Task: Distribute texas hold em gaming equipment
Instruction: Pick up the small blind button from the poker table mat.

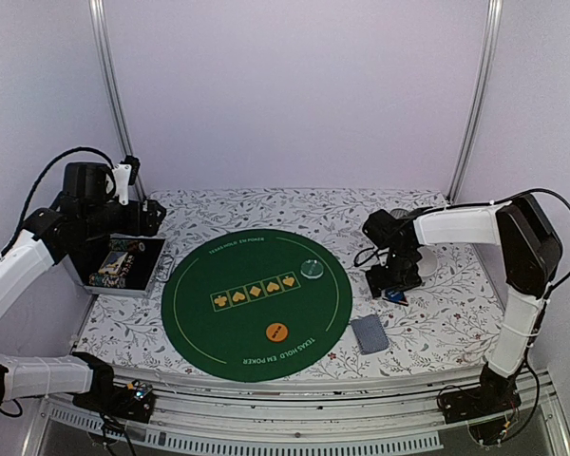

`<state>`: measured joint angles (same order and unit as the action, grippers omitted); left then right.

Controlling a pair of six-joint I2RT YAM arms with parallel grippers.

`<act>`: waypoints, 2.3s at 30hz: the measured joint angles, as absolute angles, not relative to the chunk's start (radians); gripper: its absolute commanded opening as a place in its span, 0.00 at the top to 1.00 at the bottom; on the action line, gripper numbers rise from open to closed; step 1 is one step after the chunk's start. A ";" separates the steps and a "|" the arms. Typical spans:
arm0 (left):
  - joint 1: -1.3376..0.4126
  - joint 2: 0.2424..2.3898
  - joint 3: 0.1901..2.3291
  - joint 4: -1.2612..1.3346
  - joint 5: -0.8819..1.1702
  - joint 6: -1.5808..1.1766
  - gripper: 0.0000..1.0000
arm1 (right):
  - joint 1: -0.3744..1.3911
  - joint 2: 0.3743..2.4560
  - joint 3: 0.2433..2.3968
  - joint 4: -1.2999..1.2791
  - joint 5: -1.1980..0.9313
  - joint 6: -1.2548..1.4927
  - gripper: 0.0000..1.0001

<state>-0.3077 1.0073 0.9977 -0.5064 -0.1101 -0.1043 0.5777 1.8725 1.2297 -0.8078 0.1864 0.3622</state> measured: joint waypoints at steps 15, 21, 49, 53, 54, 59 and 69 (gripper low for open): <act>-0.308 0.999 0.982 -0.506 -0.114 -0.101 0.04 | 0.555 1.873 1.203 -0.754 0.174 0.317 0.40; -0.308 0.999 0.982 -0.506 -0.114 -0.101 0.04 | 0.553 1.855 1.185 -0.747 0.166 0.313 0.49; -0.322 0.999 0.982 -0.505 -0.114 -0.097 0.04 | 0.619 1.841 1.186 -0.880 0.144 0.356 0.18; -0.324 0.999 0.982 -0.505 -0.114 -0.097 0.04 | 0.599 1.841 1.168 -0.874 0.144 0.358 0.21; -0.325 0.999 0.982 -0.505 -0.114 -0.097 0.04 | 0.595 1.841 1.166 -0.873 0.143 0.358 0.23; -0.326 0.999 0.982 -0.505 -0.115 -0.096 0.04 | 0.588 1.843 1.166 -0.861 0.137 0.352 0.37; -0.329 0.992 0.975 -0.501 -0.118 -0.096 0.03 | 0.588 1.845 1.166 -0.855 0.126 0.339 0.51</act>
<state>-0.3286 0.9920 0.9749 -0.5011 -0.1181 -0.0956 0.5884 1.8450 1.1656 -0.8555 0.1257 0.3393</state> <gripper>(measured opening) 0.965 0.519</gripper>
